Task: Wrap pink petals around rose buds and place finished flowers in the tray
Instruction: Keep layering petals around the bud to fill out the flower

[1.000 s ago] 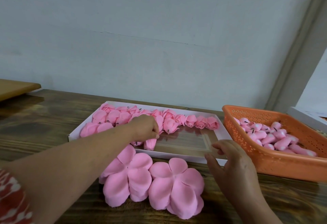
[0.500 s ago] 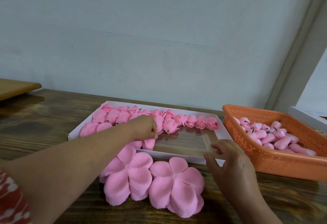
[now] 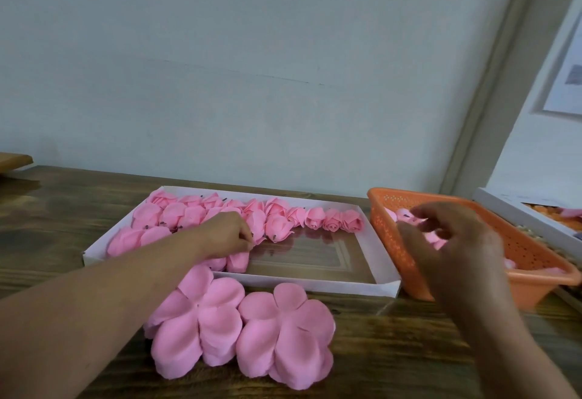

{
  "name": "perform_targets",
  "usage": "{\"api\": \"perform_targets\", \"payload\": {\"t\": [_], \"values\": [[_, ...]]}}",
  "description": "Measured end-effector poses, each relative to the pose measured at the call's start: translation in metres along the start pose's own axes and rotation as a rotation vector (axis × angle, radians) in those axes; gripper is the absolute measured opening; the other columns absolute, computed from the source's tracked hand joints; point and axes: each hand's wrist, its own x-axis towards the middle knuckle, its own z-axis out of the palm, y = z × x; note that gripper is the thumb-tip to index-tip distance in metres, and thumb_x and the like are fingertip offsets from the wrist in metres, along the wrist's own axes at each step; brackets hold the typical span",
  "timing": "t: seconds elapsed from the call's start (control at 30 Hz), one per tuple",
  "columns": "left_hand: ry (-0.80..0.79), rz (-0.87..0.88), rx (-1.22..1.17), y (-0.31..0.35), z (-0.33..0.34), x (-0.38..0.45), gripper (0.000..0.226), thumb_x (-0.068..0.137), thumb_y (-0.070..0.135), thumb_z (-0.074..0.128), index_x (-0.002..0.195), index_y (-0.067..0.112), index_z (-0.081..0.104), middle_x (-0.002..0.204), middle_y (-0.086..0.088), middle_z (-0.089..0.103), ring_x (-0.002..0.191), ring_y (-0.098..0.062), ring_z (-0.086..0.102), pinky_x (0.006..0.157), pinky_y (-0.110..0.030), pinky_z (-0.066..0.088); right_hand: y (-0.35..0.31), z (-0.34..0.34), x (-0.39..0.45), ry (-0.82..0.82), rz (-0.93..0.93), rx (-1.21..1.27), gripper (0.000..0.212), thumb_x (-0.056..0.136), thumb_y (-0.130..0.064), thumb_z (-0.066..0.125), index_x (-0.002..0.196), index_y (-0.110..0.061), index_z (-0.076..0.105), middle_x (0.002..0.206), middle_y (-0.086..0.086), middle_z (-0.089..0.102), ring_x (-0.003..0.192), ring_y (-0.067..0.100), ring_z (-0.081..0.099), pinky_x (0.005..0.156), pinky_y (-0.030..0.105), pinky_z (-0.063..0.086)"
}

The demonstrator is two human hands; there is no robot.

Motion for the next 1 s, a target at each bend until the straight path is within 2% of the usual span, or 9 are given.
{"api": "perform_targets", "payload": {"t": [0.1,0.17,0.3,0.37,0.43,0.7,0.83,0.93,1.0], "values": [[0.023,0.019,0.020,-0.001,0.001,0.003,0.015,0.088,0.010,0.063,0.096,0.006,0.075,0.093,-0.003,0.072,0.073,-0.006,0.054,0.058,0.001,0.035,0.044,-0.028,0.053,0.061,0.190,-0.072,0.014,0.082,-0.012,0.068,0.095,-0.006,0.070,0.081,0.008,0.065,0.070,0.017,0.057,0.067,0.026,0.039],[0.026,0.013,0.021,-0.002,0.003,0.005,0.012,0.087,0.009,0.064,0.092,0.005,0.075,0.085,0.000,0.069,0.067,-0.002,0.052,0.057,-0.001,0.036,0.080,-0.041,0.084,-0.021,0.301,-0.185,0.012,0.080,-0.005,0.067,0.090,0.000,0.071,0.085,0.017,0.067,0.078,0.029,0.058,0.072,0.029,0.039],[0.023,-0.004,0.021,-0.006,0.004,0.006,0.011,0.087,0.009,0.064,0.088,0.007,0.075,0.080,0.003,0.066,0.065,0.002,0.050,0.056,-0.001,0.037,0.141,-0.043,0.115,-0.551,0.448,-0.642,0.017,0.082,-0.015,0.068,0.088,0.000,0.071,0.082,0.015,0.068,0.073,0.027,0.061,0.070,0.031,0.048],[0.024,-0.006,0.024,-0.006,0.004,0.006,0.011,0.087,0.009,0.064,0.089,0.007,0.075,0.085,-0.001,0.070,0.067,-0.001,0.052,0.056,-0.001,0.036,0.165,-0.035,0.114,-0.788,0.410,-0.909,0.023,0.085,-0.030,0.065,0.091,-0.008,0.068,0.081,0.004,0.063,0.082,0.020,0.059,0.077,0.026,0.046],[0.021,-0.006,0.029,-0.007,0.004,0.006,0.011,0.087,0.009,0.064,0.090,0.007,0.075,0.091,-0.004,0.072,0.068,-0.003,0.053,0.057,-0.002,0.036,0.181,-0.028,0.106,-0.916,0.344,-0.978,0.021,0.090,-0.038,0.056,0.083,-0.018,0.060,0.081,-0.002,0.056,0.087,0.016,0.055,0.084,0.025,0.044],[0.014,-0.042,-0.003,-0.013,0.005,0.004,0.017,0.091,0.015,0.061,0.098,0.007,0.074,0.094,-0.004,0.073,0.070,-0.007,0.053,0.058,-0.009,0.037,0.205,-0.014,0.113,-1.014,0.313,-1.045,0.026,0.092,-0.031,0.051,0.113,-0.019,0.059,0.081,-0.011,0.051,0.086,0.007,0.054,0.082,0.020,0.043],[0.014,-0.044,-0.006,-0.013,0.006,-0.002,0.024,0.096,0.019,0.055,0.103,0.006,0.073,0.087,0.007,0.069,0.066,-0.004,0.052,0.054,-0.007,0.035,0.209,-0.009,0.109,-0.975,0.328,-0.989,0.010,0.095,-0.036,0.046,0.092,-0.030,0.053,0.077,-0.014,0.047,0.081,0.005,0.051,0.080,0.022,0.039],[0.011,-0.060,0.039,-0.004,0.005,-0.008,0.030,0.099,0.024,0.049,0.106,0.005,0.071,0.100,-0.009,0.070,0.080,-0.016,0.053,0.067,-0.022,0.040,0.208,-0.009,0.110,-0.962,0.318,-1.013,0.006,0.092,-0.031,0.054,0.087,-0.028,0.055,0.079,-0.011,0.053,0.076,0.003,0.053,0.076,0.021,0.042],[0.062,-0.037,0.096,0.007,-0.001,-0.014,0.028,0.099,0.024,0.048,0.112,0.010,0.070,0.106,-0.005,0.068,0.089,-0.018,0.057,0.078,-0.027,0.045,0.204,-0.009,0.114,-0.977,0.291,-1.083,0.006,0.088,-0.027,0.059,0.092,-0.023,0.058,0.078,-0.011,0.054,0.078,0.005,0.054,0.072,0.017,0.043]]}}
